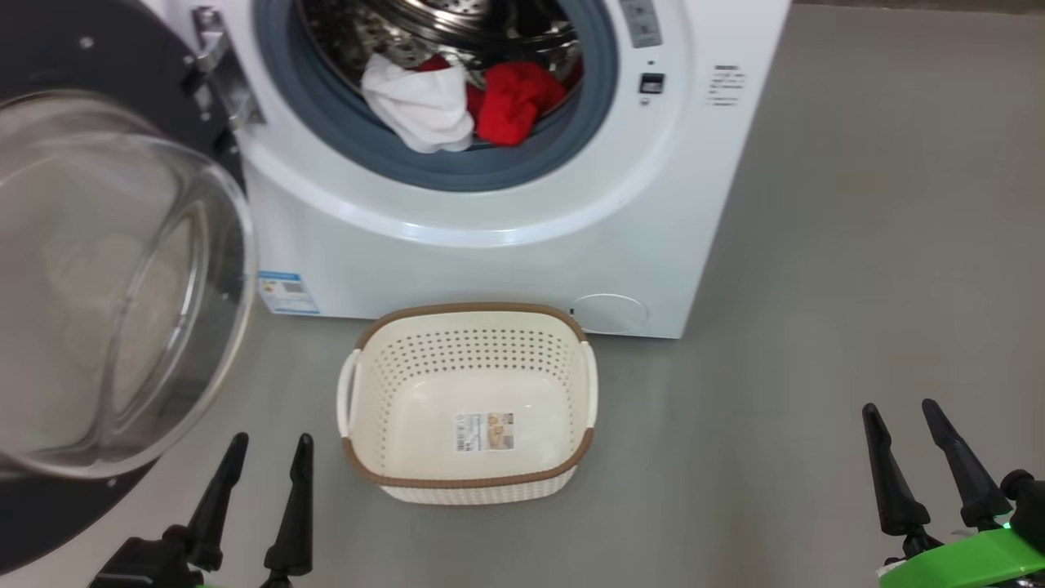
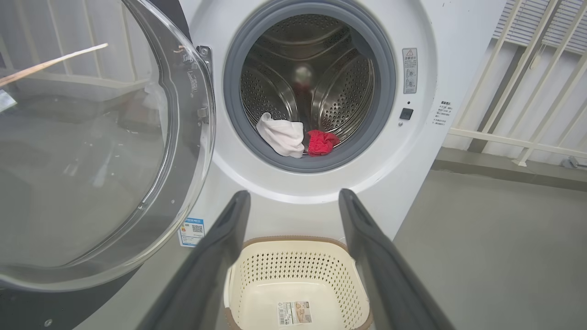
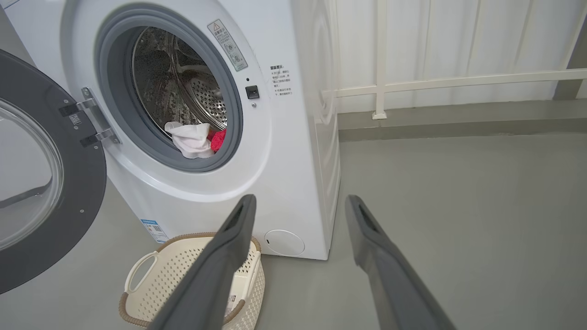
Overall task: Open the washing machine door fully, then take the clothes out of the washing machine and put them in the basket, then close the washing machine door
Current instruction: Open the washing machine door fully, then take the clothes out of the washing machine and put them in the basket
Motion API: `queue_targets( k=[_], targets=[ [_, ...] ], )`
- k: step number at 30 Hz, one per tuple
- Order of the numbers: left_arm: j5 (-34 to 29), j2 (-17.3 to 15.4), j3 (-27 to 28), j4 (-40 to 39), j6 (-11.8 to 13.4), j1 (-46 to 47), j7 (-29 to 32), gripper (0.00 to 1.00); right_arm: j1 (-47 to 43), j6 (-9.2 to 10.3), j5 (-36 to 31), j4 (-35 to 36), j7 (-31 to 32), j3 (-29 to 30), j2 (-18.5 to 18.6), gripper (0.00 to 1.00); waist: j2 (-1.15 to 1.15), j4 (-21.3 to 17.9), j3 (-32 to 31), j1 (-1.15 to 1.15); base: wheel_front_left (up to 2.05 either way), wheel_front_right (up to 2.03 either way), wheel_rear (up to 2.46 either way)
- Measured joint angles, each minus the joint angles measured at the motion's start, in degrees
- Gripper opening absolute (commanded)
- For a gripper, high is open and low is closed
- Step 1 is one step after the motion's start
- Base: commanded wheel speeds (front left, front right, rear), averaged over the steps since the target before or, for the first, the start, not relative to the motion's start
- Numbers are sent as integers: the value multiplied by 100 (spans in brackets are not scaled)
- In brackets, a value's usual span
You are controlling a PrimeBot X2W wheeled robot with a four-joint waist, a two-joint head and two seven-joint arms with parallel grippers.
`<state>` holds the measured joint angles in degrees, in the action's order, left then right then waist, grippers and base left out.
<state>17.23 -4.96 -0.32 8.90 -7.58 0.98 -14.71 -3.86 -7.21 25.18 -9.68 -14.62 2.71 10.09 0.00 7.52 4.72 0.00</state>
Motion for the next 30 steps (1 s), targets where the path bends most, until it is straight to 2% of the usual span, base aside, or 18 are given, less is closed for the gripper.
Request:
queue_targets(
  k=[12,30],
  targets=[
    [154,-40,-205,-2,0,2,0,100,-71,0,0,53,0,149,-77,100,0,-498,33,0,0,0,0],
    [290,-91,-339,-11,0,22,0,100,-63,0,0,81,0,192,-124,100,0,-511,168,0,4,-5,0]
  ],
)
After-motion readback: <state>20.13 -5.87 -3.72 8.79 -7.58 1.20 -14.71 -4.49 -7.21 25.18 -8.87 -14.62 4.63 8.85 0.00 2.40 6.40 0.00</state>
